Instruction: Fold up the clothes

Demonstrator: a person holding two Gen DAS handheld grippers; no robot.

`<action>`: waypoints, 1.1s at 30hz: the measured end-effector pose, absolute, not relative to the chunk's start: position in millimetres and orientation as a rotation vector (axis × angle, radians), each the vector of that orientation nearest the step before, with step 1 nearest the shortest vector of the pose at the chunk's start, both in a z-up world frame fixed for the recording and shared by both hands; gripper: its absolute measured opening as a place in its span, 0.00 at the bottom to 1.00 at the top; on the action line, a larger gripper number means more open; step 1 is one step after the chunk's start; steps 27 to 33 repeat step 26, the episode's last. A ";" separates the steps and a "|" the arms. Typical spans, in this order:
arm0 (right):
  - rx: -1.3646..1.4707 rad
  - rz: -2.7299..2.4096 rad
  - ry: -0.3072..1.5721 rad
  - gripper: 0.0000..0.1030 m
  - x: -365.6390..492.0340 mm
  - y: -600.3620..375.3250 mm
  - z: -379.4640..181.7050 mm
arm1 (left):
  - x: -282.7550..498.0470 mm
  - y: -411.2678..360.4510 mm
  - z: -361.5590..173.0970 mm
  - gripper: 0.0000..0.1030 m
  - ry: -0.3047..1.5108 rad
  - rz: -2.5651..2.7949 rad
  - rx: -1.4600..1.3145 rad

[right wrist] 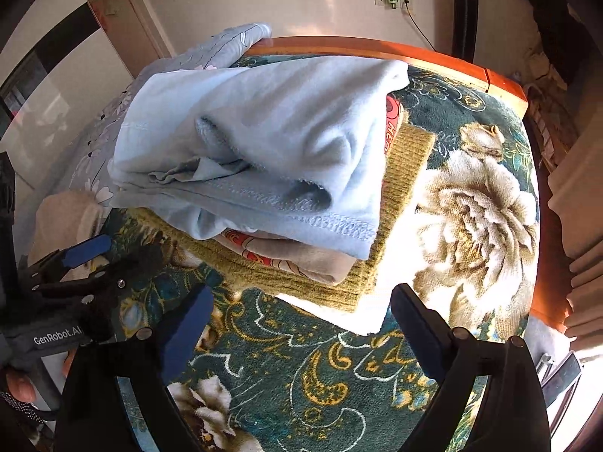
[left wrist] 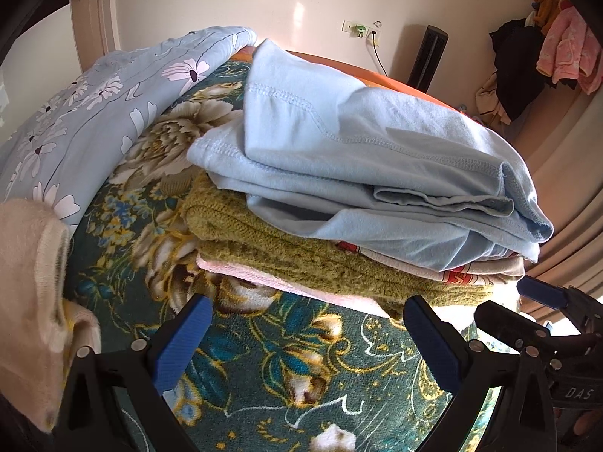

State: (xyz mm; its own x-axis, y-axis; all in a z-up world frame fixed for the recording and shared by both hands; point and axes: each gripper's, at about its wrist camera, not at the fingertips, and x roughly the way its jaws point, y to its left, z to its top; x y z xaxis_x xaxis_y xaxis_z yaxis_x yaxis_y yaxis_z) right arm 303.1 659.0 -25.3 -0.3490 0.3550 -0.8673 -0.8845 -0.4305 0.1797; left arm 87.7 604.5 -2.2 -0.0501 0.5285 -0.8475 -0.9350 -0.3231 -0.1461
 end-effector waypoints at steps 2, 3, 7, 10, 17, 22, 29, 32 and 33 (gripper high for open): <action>-0.988 1.878 0.851 0.93 303.8 660.6 -25.8 | 89.3 605.0 -5.0 1.00 0.567 1.643 -1.037; -0.989 1.878 0.850 0.93 303.6 660.6 -26.1 | 90.0 606.0 -5.6 1.00 0.570 1.650 -1.035; -1.009 1.880 0.833 0.93 299.9 658.6 -27.5 | 87.7 610.2 -6.4 1.00 0.571 1.678 -1.041; -1.030 1.898 0.816 0.93 296.3 656.5 -27.5 | 83.3 610.1 -5.2 1.00 0.573 1.699 -1.034; -1.053 1.914 0.775 0.93 290.0 654.1 -22.8 | 83.4 612.4 -1.9 1.00 0.601 1.712 -1.010; -1.058 1.919 0.770 0.93 284.8 655.9 -21.0 | 85.4 613.7 -1.4 1.00 0.599 1.710 -1.017; -1.061 1.917 0.770 0.93 283.8 656.1 -21.1 | 88.8 611.9 2.3 1.00 0.614 1.726 -0.983; -1.061 1.917 0.770 0.93 283.8 656.1 -21.1 | 88.8 611.9 2.3 1.00 0.614 1.726 -0.983; -1.061 1.917 0.770 0.93 283.8 656.1 -21.1 | 88.8 611.9 2.3 1.00 0.614 1.726 -0.983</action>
